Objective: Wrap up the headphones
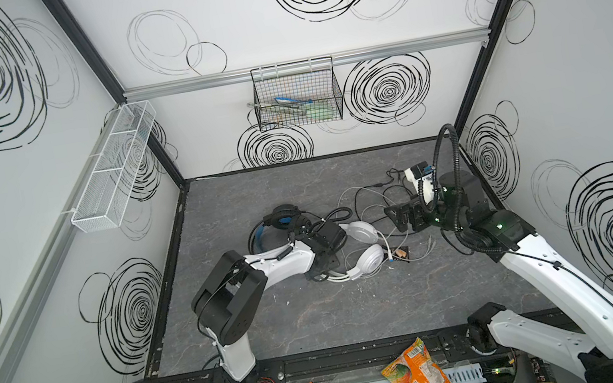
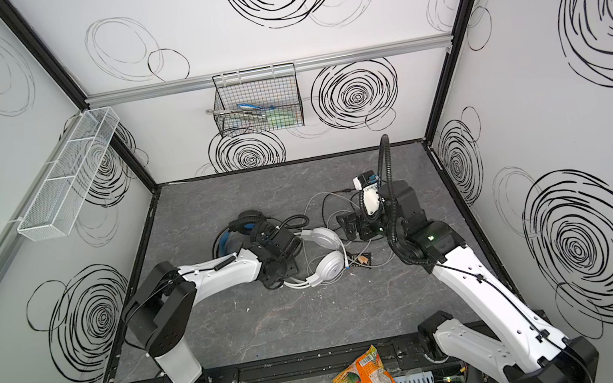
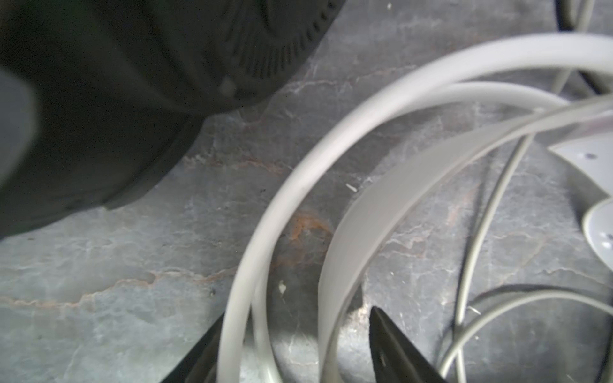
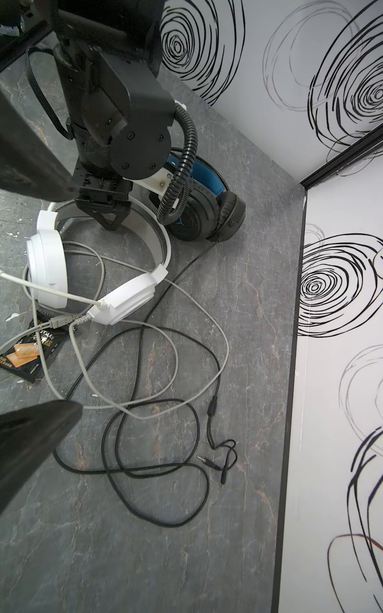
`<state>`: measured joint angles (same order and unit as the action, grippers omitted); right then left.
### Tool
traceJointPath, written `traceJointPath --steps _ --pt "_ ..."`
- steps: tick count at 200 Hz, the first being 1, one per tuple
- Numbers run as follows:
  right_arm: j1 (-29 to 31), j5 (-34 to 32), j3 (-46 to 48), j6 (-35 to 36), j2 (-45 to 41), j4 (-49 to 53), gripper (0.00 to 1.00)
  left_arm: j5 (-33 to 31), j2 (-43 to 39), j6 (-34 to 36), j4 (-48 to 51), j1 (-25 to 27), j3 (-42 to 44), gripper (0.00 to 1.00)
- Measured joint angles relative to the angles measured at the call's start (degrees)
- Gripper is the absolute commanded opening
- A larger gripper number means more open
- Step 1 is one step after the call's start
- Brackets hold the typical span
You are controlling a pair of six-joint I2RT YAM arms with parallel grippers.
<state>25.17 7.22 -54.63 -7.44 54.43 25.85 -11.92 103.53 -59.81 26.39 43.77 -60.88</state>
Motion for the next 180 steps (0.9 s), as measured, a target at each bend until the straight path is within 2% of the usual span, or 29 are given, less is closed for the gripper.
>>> traceJointPath --steps 12,54,73,101,104,141,180 --pt "0.00 -0.55 0.00 0.11 0.00 0.07 0.97 -0.22 0.17 0.31 0.24 -0.02 -0.11 0.57" --pt "0.00 -1.88 -0.02 0.31 -0.02 0.20 0.97 -1.38 0.85 0.85 0.55 -0.17 -0.55 0.34" --pt "0.00 -2.56 -0.02 0.66 -0.02 0.35 0.97 -1.70 0.85 1.29 0.46 -0.44 -0.55 0.20" --pt "0.00 -2.99 -0.07 1.07 -0.02 0.37 0.97 -1.62 0.85 2.08 -0.15 -0.66 -0.52 0.05" --pt "0.00 -2.99 -0.07 1.07 -0.02 0.37 0.97 -1.68 0.85 2.01 -0.26 -0.68 -0.52 0.00" --pt "0.00 -2.93 -0.07 1.11 -0.02 0.37 0.97 -2.82 0.68 4.22 0.94 -0.74 -1.40 0.00" --pt "0.00 -0.72 -0.07 1.97 -0.28 0.31 0.97 -7.02 -2.49 8.24 6.03 -0.92 -5.81 0.00"
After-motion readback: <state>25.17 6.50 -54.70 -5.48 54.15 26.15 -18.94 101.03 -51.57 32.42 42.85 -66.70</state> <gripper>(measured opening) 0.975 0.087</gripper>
